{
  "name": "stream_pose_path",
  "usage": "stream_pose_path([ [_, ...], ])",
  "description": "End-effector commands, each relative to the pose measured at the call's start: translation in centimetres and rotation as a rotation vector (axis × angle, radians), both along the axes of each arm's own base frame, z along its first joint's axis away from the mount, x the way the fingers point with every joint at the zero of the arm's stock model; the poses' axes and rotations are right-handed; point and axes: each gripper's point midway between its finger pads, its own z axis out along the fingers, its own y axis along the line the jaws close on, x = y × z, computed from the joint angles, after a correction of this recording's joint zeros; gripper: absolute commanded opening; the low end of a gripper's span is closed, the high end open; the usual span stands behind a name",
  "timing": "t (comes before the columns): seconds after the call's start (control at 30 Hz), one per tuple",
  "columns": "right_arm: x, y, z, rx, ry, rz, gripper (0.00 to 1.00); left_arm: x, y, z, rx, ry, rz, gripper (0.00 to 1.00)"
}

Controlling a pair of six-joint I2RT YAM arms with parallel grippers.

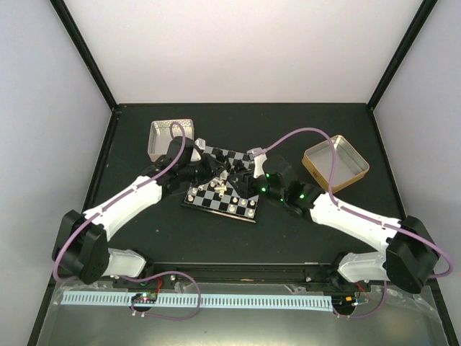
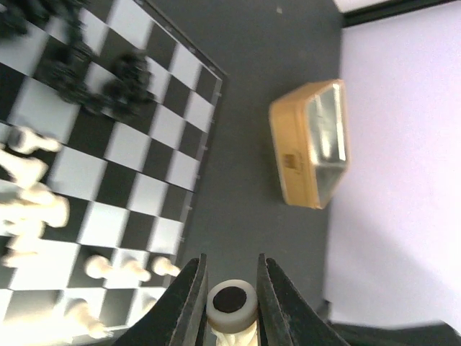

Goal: Set up the chess pieces on the board
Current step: Place the chess piece on the chessboard.

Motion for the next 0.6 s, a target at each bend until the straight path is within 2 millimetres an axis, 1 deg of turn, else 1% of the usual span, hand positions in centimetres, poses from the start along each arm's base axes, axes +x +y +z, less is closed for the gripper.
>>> stream_pose_path([
  [0.0,1.4,1.1,2.4,0.095,-0.04,-0.034,0.54,-1.5,-2.3,4.6,-0.261,0.038,-0.054,0.13],
  [0.1,1.9,1.1,2.3,0.077,-0.044,-0.047,0.52,-2.3,-2.8,5.1,-0.329,0.099,-0.071,0.13],
  [0.13,1.9,1.1,2.3,0.075,-0.049,-0.048,0.5,-2.5,-2.9,5.1,-0.338,0.114,-0.076,0.13],
  [0.23,1.6,1.1,2.4,0.068,-0.061,-0.033,0.43,-3.4,-2.7,6.1,-0.38,0.119,-0.075,0.13],
  [0.43,1.2,1.4,2.5,0.05,-0.076,-0.008,0.18,-3.9,-2.5,6.1,-0.415,0.148,-0.053,0.12],
  [0.57,1.0,1.5,3.2,0.063,-0.087,0.004,0.06,-4.4,-2.4,5.8,-0.427,0.159,-0.047,0.12],
])
